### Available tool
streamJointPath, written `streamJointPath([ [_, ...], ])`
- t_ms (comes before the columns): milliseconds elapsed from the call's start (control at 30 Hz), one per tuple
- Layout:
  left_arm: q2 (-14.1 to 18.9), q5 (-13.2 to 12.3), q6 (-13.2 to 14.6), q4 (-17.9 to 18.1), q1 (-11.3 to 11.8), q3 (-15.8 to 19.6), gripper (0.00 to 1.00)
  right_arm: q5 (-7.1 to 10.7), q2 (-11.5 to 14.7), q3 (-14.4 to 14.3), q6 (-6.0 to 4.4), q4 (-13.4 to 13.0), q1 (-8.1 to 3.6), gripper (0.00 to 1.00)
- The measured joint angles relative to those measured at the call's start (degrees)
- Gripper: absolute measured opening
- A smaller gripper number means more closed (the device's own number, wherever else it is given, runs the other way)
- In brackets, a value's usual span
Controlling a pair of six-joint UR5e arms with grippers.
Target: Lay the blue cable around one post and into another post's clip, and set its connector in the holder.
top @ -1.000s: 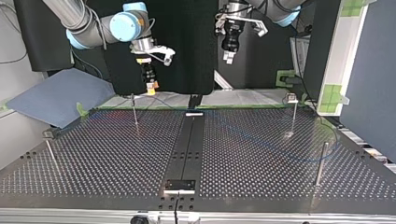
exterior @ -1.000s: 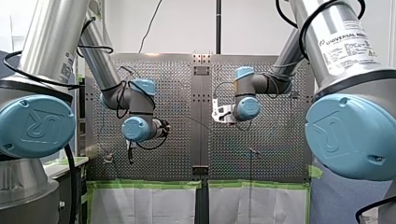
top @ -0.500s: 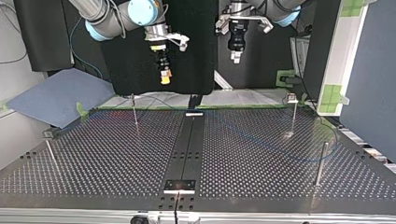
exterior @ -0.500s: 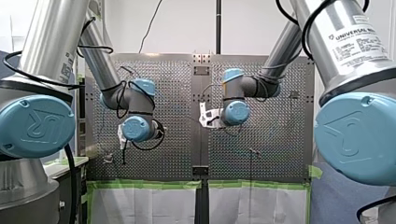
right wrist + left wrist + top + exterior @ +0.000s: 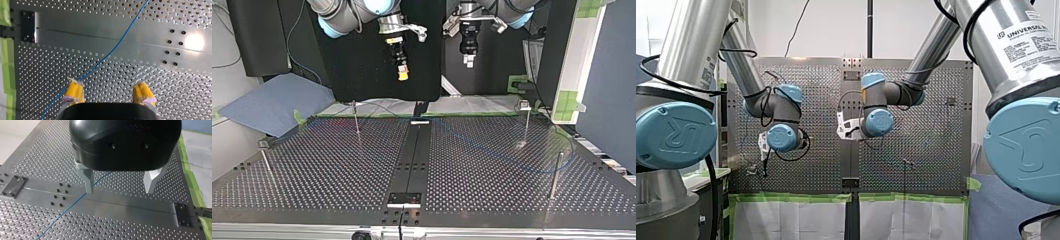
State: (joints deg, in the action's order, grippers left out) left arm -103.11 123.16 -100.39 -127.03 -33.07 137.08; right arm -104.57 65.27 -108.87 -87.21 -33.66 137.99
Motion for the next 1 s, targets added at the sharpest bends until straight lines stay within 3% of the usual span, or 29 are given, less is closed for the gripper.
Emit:
streamJointPath([
  [167,0.0,1.43,0.0,-0.37,0.08,0.01,1.0,-1.59,-0.08,-0.37,0.26,0.09,-0.18,1.0],
  [367,0.02,2.67,0.02,-0.69,0.1,0.01,1.0,-2.22,-0.22,-0.42,0.5,0.15,-0.64,1.0],
  [633,0.0,0.47,0.02,-0.39,0.15,-0.01,1.0,-2.1,-0.29,-0.51,0.48,0.19,-0.73,1.0],
  [1000,-0.01,0.1,0.02,-0.16,0.04,0.01,1.0,-1.98,-0.35,-0.89,0.53,0.02,-0.68,1.0],
])
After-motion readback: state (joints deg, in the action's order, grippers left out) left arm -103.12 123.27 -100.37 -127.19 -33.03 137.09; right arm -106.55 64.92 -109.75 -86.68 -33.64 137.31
